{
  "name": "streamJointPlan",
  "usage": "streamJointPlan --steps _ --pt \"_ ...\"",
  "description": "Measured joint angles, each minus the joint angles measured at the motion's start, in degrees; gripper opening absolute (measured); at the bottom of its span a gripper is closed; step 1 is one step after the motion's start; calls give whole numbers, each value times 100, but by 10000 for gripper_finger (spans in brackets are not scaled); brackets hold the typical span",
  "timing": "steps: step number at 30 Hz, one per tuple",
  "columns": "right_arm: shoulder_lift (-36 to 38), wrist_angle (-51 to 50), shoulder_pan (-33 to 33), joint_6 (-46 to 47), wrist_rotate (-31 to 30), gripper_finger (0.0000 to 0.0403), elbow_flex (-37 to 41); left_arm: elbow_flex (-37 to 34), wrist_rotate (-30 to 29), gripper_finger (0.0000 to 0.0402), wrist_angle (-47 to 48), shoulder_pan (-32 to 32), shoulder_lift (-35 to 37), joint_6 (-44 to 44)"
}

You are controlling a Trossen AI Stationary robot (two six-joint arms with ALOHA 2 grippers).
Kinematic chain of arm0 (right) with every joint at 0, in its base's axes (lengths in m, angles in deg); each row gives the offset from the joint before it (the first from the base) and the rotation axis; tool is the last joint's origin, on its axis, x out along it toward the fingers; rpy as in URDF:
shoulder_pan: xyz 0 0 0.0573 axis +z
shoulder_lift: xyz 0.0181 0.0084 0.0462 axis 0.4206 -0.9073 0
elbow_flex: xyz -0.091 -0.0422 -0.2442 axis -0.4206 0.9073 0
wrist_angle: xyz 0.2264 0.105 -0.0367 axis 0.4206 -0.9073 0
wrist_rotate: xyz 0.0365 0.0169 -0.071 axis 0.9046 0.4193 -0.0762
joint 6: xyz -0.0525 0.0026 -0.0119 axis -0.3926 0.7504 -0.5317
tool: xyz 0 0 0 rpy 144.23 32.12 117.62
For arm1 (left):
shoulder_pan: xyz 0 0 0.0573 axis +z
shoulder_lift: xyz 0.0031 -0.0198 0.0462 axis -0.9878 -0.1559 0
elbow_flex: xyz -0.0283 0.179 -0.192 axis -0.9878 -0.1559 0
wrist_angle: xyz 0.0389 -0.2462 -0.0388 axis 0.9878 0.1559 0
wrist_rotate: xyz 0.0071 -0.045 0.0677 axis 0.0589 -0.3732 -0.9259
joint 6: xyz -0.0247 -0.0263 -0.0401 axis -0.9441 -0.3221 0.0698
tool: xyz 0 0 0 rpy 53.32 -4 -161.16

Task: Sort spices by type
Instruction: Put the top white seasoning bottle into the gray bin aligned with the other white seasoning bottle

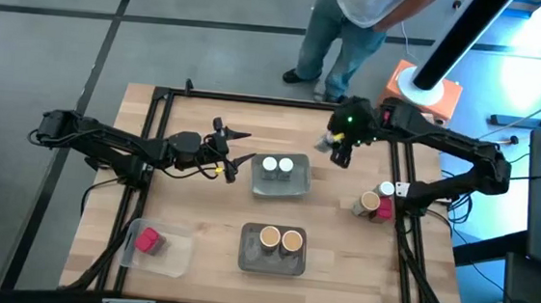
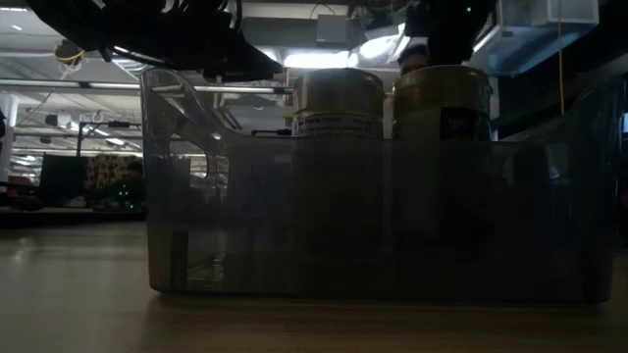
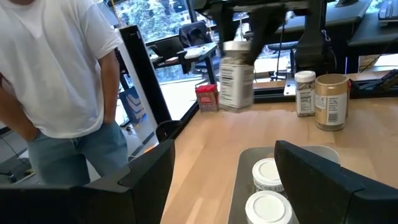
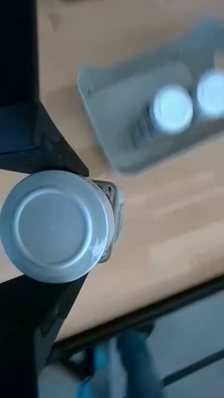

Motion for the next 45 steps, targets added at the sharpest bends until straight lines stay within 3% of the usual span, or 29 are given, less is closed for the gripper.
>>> streamJointPlan --steps 8,16,45 --pt "-37 419 669 -156 524 205 -2 0 0 265 23 0 0 -5" --pt "-457 515 853 -410 1103 205 0 0 -2 265 25 0 0 -28" --pt "-2098 953 833 -729 555 205 0 0 -2 265 46 0 0 -4"
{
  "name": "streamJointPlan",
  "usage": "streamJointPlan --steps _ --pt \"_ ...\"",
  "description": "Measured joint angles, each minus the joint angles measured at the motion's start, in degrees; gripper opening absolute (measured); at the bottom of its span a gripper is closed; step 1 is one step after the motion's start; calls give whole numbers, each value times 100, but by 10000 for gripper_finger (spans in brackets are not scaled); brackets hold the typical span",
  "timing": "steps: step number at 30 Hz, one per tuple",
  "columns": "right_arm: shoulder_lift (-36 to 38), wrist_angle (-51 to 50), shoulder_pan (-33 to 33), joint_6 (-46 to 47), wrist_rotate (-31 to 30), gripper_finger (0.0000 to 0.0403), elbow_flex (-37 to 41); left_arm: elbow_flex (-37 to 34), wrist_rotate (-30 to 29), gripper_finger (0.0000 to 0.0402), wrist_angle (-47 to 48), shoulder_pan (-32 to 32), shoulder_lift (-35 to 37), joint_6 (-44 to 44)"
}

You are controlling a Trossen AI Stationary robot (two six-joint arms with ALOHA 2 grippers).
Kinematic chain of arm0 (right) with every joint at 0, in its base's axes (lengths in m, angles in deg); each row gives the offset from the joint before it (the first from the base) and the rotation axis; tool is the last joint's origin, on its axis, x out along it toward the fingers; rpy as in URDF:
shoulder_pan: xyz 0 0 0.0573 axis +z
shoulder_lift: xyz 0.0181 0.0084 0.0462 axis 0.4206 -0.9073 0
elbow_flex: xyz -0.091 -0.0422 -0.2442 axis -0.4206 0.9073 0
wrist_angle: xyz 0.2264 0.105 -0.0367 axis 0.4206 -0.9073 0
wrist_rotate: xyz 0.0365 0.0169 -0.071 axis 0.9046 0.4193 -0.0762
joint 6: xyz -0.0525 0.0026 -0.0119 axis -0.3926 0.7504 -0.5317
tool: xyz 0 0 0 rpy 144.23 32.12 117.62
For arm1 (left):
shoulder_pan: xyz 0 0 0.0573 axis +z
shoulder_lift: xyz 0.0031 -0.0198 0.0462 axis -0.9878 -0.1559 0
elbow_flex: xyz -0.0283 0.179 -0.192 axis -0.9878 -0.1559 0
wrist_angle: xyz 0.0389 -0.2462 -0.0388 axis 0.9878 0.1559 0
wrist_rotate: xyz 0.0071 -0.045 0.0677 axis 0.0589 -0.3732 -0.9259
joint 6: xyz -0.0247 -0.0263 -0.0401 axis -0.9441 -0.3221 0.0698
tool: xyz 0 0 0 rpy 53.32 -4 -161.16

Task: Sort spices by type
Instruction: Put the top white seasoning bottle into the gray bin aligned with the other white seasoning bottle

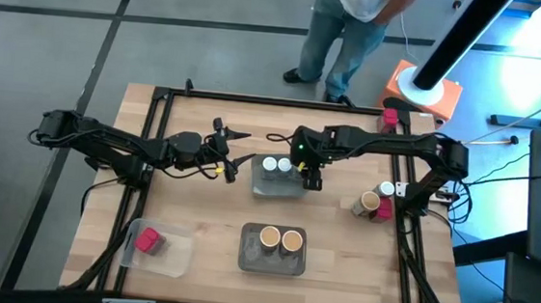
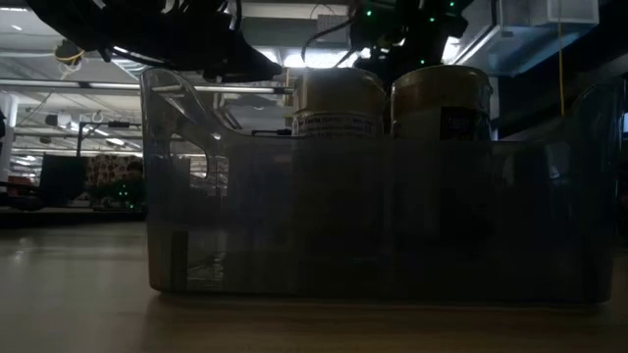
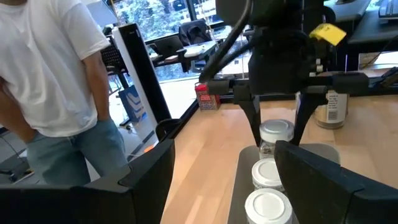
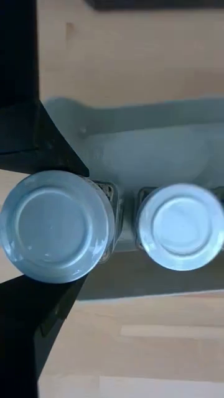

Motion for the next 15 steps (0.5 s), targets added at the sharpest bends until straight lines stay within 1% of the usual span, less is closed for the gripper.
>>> streamJointPlan --steps 7,13,15 --pt "-351 44 1 -27 -143 205 0 0 -1 265 37 0 0 17" --pt "-418 194 0 -27 -143 205 -11 0 1 265 32 0 0 17" --pt "-425 245 1 -26 -176 225 -11 0 -1 265 29 0 0 15"
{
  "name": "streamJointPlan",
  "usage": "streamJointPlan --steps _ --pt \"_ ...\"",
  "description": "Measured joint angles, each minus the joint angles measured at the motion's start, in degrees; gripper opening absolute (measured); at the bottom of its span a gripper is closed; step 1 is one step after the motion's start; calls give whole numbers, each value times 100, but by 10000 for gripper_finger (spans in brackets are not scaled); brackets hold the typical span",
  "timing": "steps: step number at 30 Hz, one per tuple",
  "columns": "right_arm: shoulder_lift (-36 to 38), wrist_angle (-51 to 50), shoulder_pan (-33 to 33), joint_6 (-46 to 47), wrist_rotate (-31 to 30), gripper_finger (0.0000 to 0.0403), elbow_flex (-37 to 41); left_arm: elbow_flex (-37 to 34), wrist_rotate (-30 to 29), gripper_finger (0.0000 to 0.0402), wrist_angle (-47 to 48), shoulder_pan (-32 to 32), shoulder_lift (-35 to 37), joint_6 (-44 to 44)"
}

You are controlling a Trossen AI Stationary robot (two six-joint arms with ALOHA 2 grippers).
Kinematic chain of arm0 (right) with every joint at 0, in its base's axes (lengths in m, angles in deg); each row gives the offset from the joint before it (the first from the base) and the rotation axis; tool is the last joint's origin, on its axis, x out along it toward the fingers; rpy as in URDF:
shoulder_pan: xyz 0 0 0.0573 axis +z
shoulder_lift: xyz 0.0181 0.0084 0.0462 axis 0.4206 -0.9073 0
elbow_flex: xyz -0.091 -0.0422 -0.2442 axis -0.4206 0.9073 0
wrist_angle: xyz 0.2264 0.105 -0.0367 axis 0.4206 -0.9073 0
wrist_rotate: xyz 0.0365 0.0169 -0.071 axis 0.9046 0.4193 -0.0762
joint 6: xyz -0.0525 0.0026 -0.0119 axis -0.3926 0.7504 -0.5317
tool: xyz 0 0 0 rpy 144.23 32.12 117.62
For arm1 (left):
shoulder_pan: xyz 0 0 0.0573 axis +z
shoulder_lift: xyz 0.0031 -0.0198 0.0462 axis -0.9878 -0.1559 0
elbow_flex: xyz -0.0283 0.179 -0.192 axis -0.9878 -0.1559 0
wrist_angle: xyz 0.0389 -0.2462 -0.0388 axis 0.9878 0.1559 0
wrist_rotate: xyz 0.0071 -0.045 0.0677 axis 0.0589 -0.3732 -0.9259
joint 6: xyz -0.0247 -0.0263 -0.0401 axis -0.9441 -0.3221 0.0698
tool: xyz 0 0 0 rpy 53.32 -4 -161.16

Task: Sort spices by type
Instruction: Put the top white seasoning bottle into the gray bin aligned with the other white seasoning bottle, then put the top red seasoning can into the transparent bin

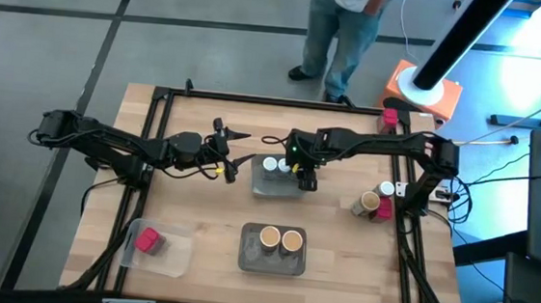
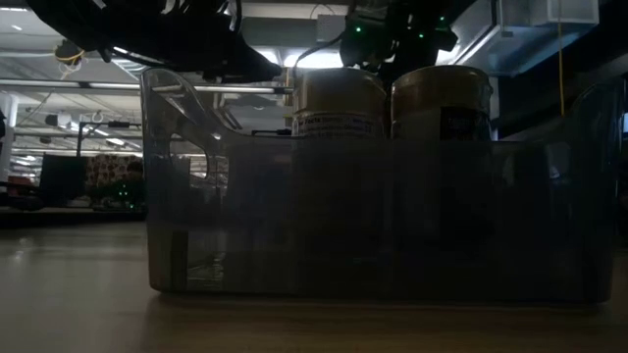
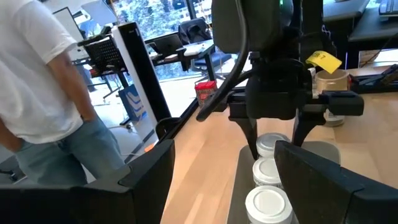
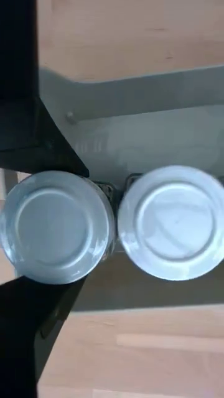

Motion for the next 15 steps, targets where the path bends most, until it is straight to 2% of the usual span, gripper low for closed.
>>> streamJointPlan --steps 4,7,11,15 --pt "-17 -11 -1 -2 -133 298 13 0 0 265 -2 0 0 -18" --pt "10 -38 -2 -2 -136 338 14 0 0 265 -4 0 0 -18" --pt "200 -195 0 24 -140 365 13 0 0 265 -3 0 0 -19" --pt "548 -431 0 49 -209 368 13 0 0 265 -4 0 0 -6"
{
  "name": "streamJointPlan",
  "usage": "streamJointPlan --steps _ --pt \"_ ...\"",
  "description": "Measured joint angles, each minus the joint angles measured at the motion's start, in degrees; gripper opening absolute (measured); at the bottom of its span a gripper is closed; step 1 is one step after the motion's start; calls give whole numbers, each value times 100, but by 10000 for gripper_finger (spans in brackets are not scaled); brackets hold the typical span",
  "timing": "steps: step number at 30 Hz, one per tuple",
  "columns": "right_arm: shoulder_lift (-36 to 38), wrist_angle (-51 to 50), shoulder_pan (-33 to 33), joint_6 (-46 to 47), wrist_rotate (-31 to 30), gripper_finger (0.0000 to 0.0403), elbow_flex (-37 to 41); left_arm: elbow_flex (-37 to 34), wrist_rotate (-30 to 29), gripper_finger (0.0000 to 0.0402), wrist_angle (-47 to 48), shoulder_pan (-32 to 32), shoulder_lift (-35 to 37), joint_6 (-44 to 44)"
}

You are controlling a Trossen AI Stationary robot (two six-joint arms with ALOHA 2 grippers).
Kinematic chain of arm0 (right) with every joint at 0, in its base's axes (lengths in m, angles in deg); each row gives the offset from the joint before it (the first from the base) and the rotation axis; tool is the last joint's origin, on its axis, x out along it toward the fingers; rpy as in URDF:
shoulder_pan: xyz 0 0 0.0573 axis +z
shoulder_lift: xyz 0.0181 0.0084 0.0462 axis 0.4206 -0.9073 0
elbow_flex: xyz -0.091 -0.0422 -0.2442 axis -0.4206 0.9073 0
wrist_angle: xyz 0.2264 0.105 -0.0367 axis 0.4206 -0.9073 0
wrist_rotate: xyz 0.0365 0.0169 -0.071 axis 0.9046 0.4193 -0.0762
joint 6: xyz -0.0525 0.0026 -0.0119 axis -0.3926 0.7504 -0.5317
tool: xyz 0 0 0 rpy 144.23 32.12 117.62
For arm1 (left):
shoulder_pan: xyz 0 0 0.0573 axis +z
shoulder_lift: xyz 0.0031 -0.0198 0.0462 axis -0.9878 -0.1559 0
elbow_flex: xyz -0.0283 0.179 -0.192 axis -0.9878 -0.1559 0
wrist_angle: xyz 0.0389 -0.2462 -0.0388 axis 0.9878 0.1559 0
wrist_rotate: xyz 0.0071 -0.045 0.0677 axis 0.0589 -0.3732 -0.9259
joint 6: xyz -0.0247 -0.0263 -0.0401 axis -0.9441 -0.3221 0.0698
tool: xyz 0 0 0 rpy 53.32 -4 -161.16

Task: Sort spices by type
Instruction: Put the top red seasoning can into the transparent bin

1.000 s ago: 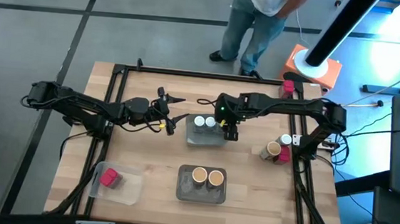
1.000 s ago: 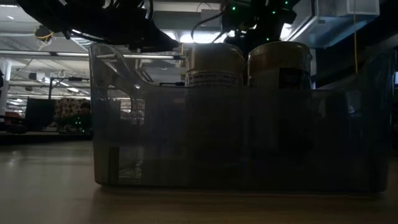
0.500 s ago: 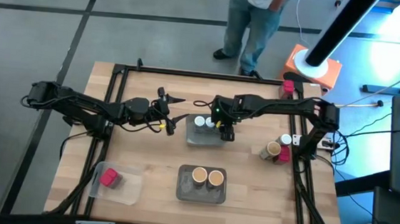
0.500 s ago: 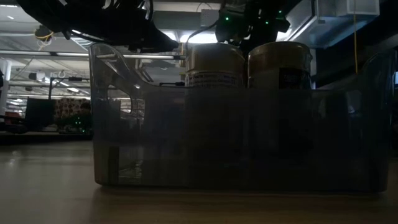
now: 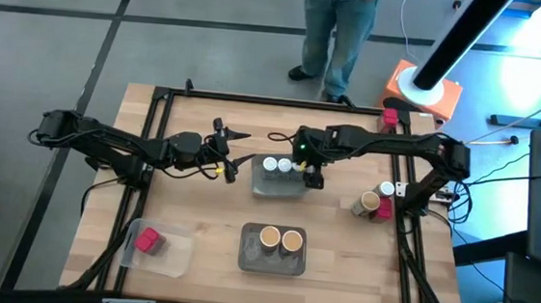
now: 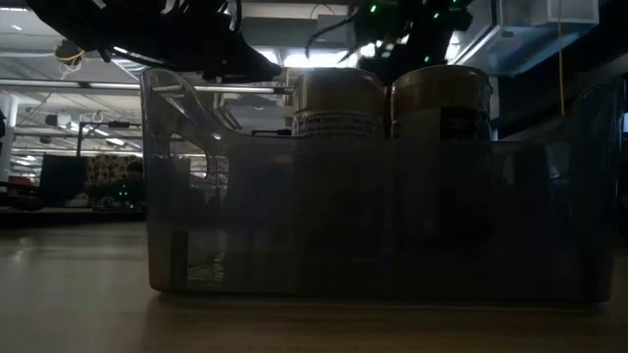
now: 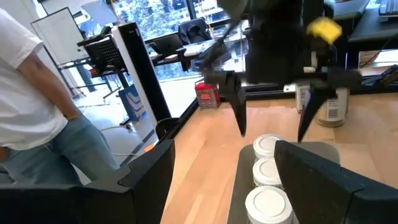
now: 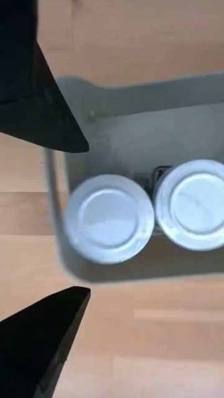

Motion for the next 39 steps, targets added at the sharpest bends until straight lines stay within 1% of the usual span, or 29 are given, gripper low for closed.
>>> streamJointPlan --steps 6,14,17,24,34,37,39 --pt "681 -196 0 148 -204 362 0 0 0 265 0 0 0 -13" --pt "1498 -695 -29 333 -1216 362 -4 0 0 265 2 0 -2 -15" --pt "1722 -911 -217 506 -1410 362 -7 0 2 265 2 0 0 -15" --pt "1968 -1317 -1244 659 -1419 362 -7 0 0 265 4 0 0 -19" --pt "1972 -1410 -3161 659 -1360 362 -2 0 0 265 7 0 0 -19" --pt "1972 -1484 -3562 667 -1220 362 -2 0 2 265 7 0 -2 -19" --pt "1967 -1495 -3719 740 -1185 362 47 0 0 265 7 0 0 -19"
